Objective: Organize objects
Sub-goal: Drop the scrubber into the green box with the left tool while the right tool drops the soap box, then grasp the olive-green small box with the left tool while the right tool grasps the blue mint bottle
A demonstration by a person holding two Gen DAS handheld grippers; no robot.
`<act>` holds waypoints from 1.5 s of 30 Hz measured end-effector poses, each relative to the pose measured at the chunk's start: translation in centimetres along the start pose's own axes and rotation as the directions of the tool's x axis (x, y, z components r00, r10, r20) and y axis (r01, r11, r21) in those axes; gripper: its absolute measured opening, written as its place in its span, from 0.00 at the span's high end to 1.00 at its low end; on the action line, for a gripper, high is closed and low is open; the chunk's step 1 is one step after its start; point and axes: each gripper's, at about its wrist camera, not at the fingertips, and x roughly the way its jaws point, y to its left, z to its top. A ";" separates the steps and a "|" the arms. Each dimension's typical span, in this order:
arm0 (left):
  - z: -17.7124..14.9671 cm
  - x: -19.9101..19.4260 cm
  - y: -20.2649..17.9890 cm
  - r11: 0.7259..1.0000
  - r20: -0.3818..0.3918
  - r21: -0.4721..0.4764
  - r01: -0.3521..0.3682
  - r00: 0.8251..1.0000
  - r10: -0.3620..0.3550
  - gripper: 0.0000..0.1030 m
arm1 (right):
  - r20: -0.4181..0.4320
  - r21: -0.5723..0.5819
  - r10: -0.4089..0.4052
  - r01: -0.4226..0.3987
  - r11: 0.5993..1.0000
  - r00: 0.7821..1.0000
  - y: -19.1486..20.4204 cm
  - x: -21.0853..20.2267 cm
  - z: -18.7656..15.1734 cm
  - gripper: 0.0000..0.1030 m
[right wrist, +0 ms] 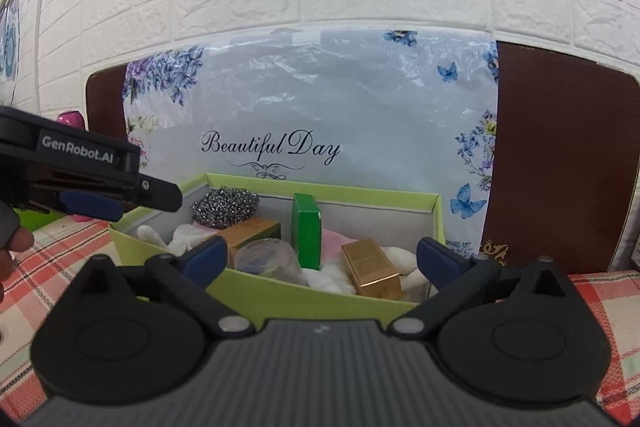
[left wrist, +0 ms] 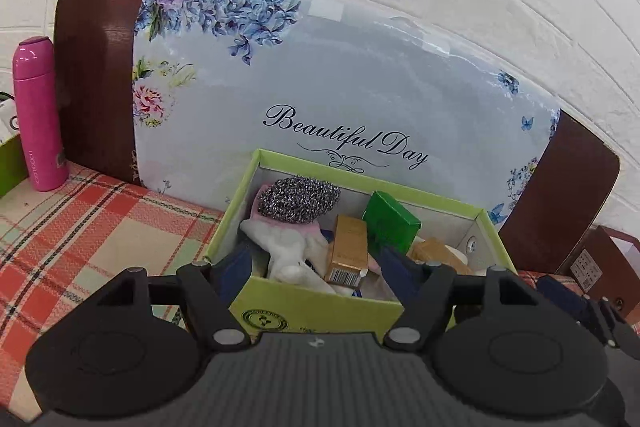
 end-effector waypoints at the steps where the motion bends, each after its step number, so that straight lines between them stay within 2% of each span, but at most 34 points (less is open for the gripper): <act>1: -0.2 -0.6 -0.2 1.000 -0.004 0.005 -0.013 1.000 0.013 0.28 | 0.003 0.000 0.001 -0.001 1.000 1.000 0.0 -0.8 0.2 0.00; 5: -1.6 -3.1 -0.9 0.999 0.008 0.028 -0.027 1.000 0.027 0.23 | 0.011 0.013 0.012 -0.012 1.000 1.000 0.0 -4.0 0.3 0.00; 13: -4.8 -5.9 -1.9 0.997 -0.023 0.050 -0.050 0.998 0.052 0.21 | -0.010 0.028 -0.001 0.002 1.000 1.000 -0.4 -9.2 -1.8 0.00; 25: -8.9 -6.3 -0.7 0.994 -0.108 0.034 -0.101 0.989 0.104 0.21 | -0.102 0.083 -0.019 0.027 0.996 0.995 -1.0 -11.9 -5.7 0.00; 29: -10.2 -5.2 0.3 0.995 -0.159 -0.012 -0.100 0.983 0.097 0.21 | -0.143 0.099 -0.024 0.038 0.994 0.989 -1.2 -12.2 -7.1 0.00; 32: -10.4 -4.1 0.1 0.997 -0.163 -0.051 -0.065 0.985 0.056 0.21 | -0.167 0.113 -0.025 0.045 0.993 0.986 -1.4 -12.1 -7.9 0.00; 35: -9.7 -2.5 -0.8 0.998 -0.156 -0.057 -0.011 0.988 0.002 0.21 | -0.180 0.126 -0.022 0.045 0.991 0.983 -1.6 -12.0 -8.2 0.00; 37: -8.8 -1.2 -1.3 0.997 -0.162 -0.073 -0.006 0.987 -0.006 0.21 | -0.179 0.126 -0.022 0.045 0.991 0.984 -1.7 -12.0 -8.2 0.00; 42: -6.8 3.0 -1.8 0.989 -0.176 -0.112 -0.094 0.982 0.074 0.22 | -0.187 0.142 -0.021 0.048 0.989 0.982 -2.0 -11.9 -8.3 0.00; 45: -6.8 4.8 -1.7 0.990 -0.201 -0.092 -0.107 0.976 0.087 0.36 | -0.193 0.144 -0.017 0.046 0.988 0.981 -2.0 -11.8 -8.5 0.00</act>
